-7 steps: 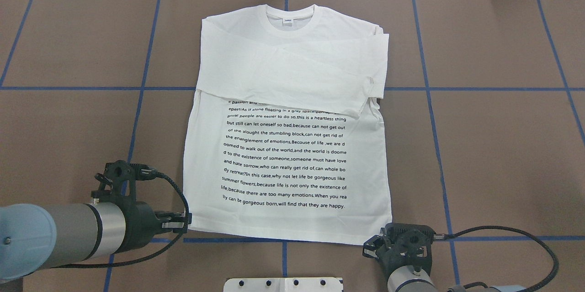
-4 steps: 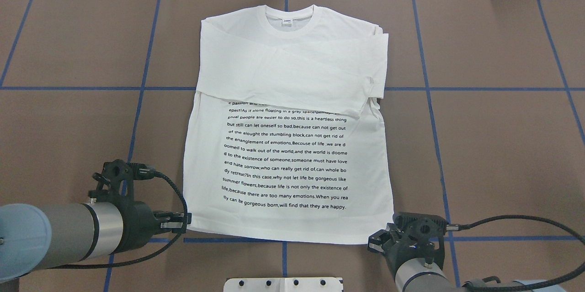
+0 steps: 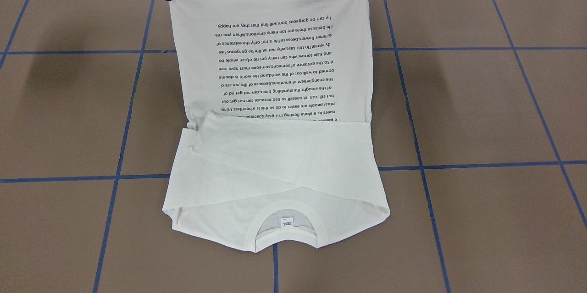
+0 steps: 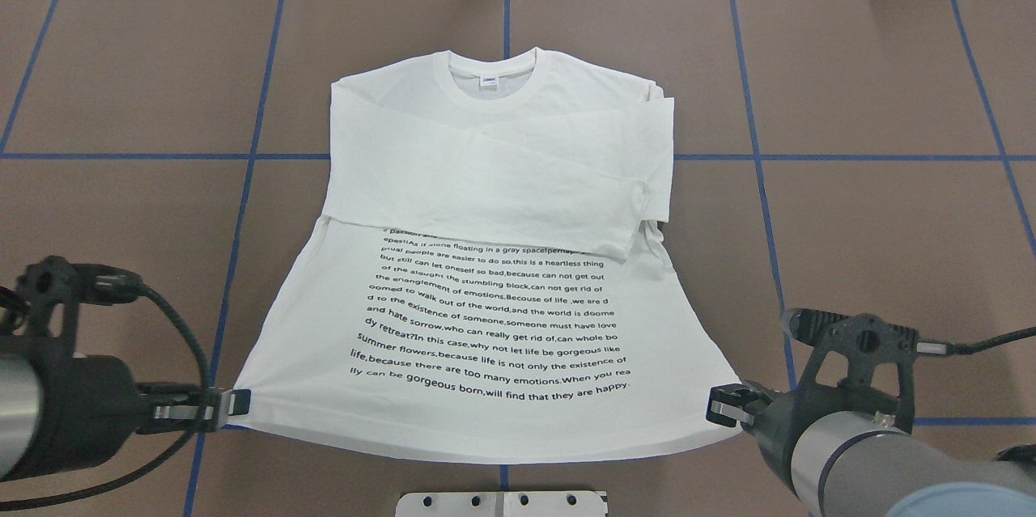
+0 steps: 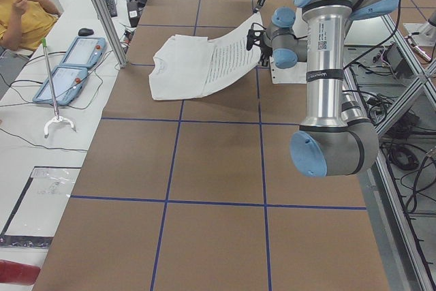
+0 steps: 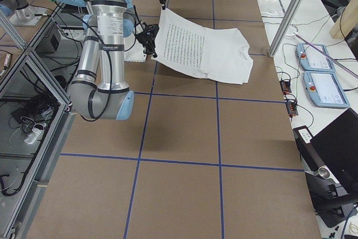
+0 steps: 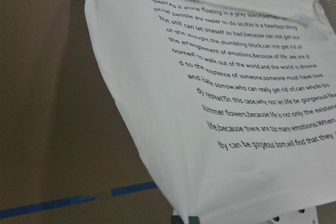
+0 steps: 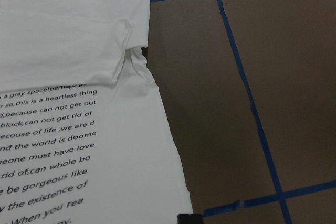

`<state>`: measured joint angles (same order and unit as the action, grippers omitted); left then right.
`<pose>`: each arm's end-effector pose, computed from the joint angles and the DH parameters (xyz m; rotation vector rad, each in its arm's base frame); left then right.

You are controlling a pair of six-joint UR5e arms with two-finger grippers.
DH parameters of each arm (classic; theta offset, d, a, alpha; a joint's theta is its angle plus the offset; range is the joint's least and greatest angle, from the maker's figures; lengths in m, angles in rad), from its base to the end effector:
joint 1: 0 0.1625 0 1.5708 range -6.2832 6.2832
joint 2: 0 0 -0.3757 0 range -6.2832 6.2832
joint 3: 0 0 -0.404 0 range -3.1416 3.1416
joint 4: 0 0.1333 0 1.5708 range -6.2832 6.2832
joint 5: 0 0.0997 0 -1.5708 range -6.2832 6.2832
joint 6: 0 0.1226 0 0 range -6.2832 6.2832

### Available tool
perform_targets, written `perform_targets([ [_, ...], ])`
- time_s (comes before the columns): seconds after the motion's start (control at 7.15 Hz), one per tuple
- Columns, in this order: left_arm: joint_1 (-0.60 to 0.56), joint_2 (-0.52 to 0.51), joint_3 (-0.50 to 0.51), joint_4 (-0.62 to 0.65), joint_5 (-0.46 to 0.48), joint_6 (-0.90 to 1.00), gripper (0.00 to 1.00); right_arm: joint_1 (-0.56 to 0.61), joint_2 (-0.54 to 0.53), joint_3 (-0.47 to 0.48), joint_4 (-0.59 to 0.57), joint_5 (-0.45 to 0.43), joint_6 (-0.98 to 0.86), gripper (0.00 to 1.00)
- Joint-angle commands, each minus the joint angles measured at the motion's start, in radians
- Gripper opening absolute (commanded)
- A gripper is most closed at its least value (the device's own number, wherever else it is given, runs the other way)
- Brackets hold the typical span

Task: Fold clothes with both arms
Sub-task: 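Lift the hem with both grippers and fold it toward the collar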

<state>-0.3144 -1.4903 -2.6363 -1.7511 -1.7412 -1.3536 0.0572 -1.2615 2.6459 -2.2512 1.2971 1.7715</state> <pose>0.2919 -0.2132 0.1564 0.1599 1.1606 0.0135 -0.3316 -0.1857 0.1488 0.2125 -0.7199 0.3421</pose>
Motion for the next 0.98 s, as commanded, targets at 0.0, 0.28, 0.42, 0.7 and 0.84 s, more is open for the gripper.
perform_targets([
  [0.0, -0.054, -0.082, -0.081, 0.174, -0.061, 0.008, 0.00, 0.113, 0.195, 0.031, -0.206, 0.105, -0.070, 0.00],
  [0.28, -0.110, -0.216, 0.069, 0.194, -0.060, 0.017, 0.00, 0.153, 0.211, 0.017, -0.202, 0.103, -0.169, 0.00],
  [0.42, -0.200, -0.291, 0.161, 0.194, -0.060, 0.101, 0.00, 0.215, 0.247, -0.041, -0.188, 0.103, -0.222, 0.00],
  [0.7, -0.381, -0.358, 0.302, 0.196, -0.066, 0.283, 0.00, 0.347, 0.269, -0.210, -0.016, 0.114, -0.317, 0.00],
  [0.84, -0.470, -0.379, 0.371, 0.196, -0.086, 0.371, 0.00, 0.410, 0.270, -0.319, 0.080, 0.145, -0.337, 0.00],
])
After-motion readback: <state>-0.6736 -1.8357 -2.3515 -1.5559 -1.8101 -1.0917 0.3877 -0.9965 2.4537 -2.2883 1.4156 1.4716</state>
